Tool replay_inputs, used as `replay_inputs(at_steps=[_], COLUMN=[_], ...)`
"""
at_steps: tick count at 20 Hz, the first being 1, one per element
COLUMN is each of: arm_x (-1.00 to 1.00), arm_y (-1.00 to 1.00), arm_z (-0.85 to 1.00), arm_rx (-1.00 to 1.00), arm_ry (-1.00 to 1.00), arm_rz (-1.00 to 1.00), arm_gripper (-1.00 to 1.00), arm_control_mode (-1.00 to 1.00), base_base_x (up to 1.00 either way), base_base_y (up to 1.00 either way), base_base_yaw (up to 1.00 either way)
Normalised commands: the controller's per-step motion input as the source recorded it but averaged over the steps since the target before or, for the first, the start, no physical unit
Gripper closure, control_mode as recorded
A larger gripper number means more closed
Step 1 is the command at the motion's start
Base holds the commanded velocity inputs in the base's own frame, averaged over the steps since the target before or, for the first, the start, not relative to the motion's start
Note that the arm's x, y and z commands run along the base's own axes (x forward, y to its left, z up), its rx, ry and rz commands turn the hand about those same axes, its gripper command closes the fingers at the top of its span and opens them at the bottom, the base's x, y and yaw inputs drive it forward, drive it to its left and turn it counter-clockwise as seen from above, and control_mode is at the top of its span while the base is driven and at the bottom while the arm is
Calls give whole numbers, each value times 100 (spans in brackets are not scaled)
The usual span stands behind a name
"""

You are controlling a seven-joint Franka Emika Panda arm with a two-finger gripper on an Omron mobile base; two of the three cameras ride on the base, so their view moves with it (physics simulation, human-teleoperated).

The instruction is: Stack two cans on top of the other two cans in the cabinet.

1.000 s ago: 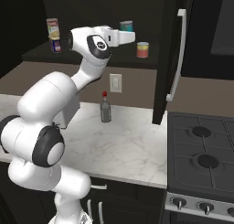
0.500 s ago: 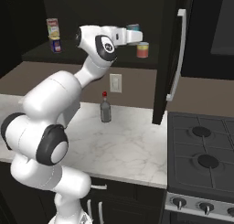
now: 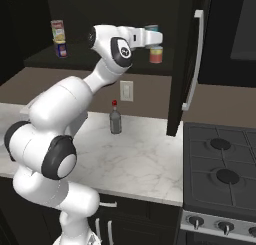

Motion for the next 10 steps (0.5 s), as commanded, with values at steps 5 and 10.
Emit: replay_inputs(at_steps=[5,10], arm_x=[8,22], arm_y=[-1,0], arm_z=[-3,0], arm_rx=[0,1], arm_ry=[-7,-6], arm_rz=[0,0], arm_gripper=[100,100], arm_control_mode=[-100,-100], base_base_x=[0,0], base_base_y=[0,0], base_base_yaw=[0,0])
